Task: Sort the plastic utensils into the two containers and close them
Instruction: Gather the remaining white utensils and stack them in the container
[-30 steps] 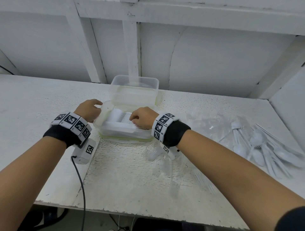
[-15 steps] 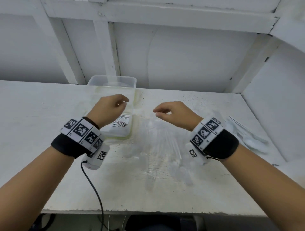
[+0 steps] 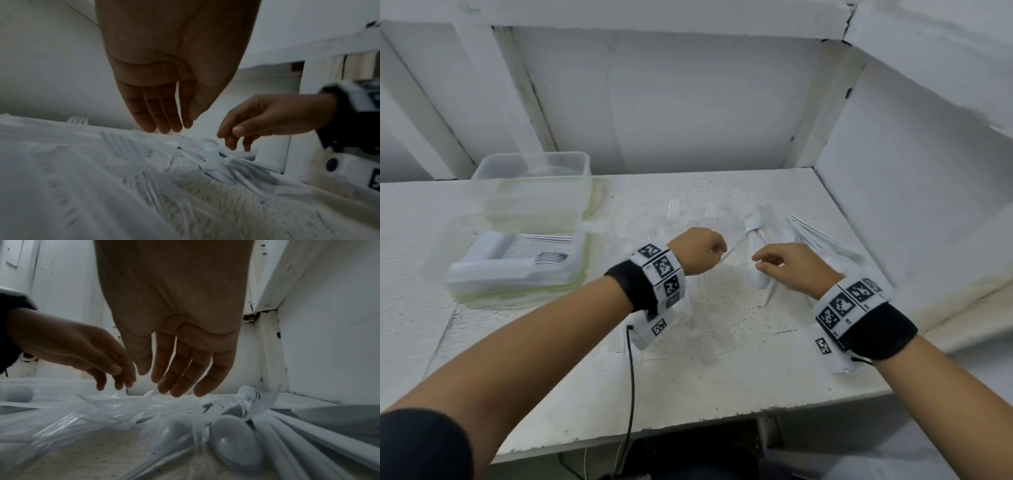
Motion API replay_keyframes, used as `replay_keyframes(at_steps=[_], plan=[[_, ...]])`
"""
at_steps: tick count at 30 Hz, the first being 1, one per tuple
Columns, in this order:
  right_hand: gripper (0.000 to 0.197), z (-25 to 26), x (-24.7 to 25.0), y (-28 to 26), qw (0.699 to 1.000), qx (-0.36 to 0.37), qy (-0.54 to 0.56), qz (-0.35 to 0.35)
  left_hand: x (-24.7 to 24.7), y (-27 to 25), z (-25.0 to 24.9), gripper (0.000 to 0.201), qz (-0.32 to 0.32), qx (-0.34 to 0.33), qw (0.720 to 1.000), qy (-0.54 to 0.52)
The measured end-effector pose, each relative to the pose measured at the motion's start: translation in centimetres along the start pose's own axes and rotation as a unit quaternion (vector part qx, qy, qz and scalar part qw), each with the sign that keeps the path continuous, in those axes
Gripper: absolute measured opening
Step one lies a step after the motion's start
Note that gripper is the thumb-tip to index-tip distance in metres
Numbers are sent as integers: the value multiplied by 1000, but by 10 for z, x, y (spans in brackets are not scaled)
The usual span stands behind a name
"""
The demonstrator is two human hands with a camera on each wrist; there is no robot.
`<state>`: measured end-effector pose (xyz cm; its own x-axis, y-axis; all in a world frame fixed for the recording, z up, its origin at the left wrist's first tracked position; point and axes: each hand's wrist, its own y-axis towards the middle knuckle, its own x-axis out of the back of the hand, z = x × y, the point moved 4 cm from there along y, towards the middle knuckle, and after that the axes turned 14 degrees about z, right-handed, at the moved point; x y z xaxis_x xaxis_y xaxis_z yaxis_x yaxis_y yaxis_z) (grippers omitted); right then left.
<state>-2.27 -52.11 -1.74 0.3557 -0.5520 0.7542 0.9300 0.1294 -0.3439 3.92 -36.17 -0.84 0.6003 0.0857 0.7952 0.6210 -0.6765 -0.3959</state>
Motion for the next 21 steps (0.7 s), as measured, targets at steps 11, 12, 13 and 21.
replay_keyframes(at_steps=[11, 12, 13, 21], plan=[[19, -23, 12, 7, 999, -39, -17, -29, -8, 72, -19, 45, 87, 64, 987, 120], [19, -24, 11, 8, 999, -41, -19, -26, -10, 72, -18, 46, 94, 65, 985, 132], [19, -25, 11, 9, 999, -44, -17, -24, -12, 72, -18, 45, 98, 67, 983, 141], [21, -23, 7, 16, 999, -36, -9, -20, -12, 68, -6, 41, 105, 119, 972, 173]])
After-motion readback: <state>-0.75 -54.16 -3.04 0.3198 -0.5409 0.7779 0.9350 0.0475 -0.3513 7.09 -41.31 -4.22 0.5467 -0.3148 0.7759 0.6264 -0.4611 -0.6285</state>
